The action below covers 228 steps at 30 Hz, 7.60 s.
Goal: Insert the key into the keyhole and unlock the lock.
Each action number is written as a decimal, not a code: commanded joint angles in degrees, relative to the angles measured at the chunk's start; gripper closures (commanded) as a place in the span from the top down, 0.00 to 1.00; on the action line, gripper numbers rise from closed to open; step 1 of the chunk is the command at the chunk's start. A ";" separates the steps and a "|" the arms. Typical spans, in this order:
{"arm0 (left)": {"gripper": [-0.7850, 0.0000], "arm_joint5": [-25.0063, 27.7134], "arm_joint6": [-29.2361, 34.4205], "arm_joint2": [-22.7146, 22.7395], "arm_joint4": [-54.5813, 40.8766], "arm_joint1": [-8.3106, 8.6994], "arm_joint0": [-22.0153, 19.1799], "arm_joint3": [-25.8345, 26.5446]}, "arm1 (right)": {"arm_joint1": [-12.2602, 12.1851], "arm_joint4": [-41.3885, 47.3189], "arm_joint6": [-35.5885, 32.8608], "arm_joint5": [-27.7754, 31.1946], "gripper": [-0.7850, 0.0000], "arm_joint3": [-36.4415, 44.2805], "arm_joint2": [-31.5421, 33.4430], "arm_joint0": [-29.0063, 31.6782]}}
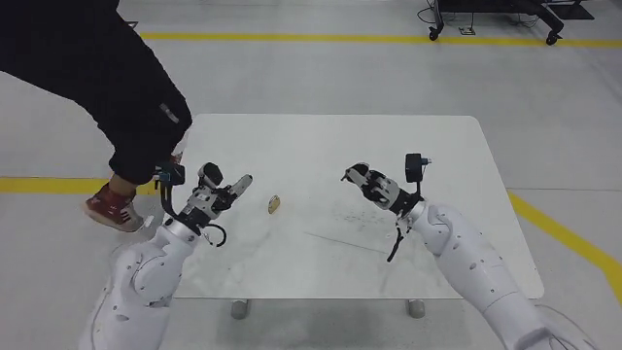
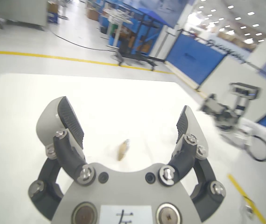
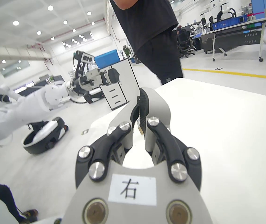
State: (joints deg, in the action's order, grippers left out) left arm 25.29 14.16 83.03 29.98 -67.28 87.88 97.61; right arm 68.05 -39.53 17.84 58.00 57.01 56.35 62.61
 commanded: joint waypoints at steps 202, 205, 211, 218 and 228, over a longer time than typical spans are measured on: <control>0.00 -9.22 24.35 -12.91 -33.61 -1.71 -17.19 -22.88 | 4.69 69.36 -59.33 -3.74 0.00 -6.19 -0.39 -3.86; 0.00 -16.09 30.08 -13.52 -47.46 -2.54 -19.68 -26.12 | 5.33 69.20 -57.77 -5.19 0.00 -4.63 -1.57 -3.56; 0.00 -23.85 36.29 -16.70 -59.36 -4.07 -24.83 -33.09 | 5.65 68.82 -53.87 -4.83 0.00 -4.20 -0.62 -3.15; 0.00 -25.55 36.89 -17.93 -61.98 -4.71 -27.02 -36.00 | 5.56 70.24 -52.67 -4.91 0.00 -3.24 0.40 -2.39; 0.00 -29.31 35.76 -17.66 -64.29 -4.72 -25.46 -35.83 | 4.82 64.25 -53.70 -13.96 0.00 -0.37 0.69 -1.66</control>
State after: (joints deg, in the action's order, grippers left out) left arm -3.20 49.80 65.73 -34.20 -71.94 62.51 61.96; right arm 73.28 27.28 -35.30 48.04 55.87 56.59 60.92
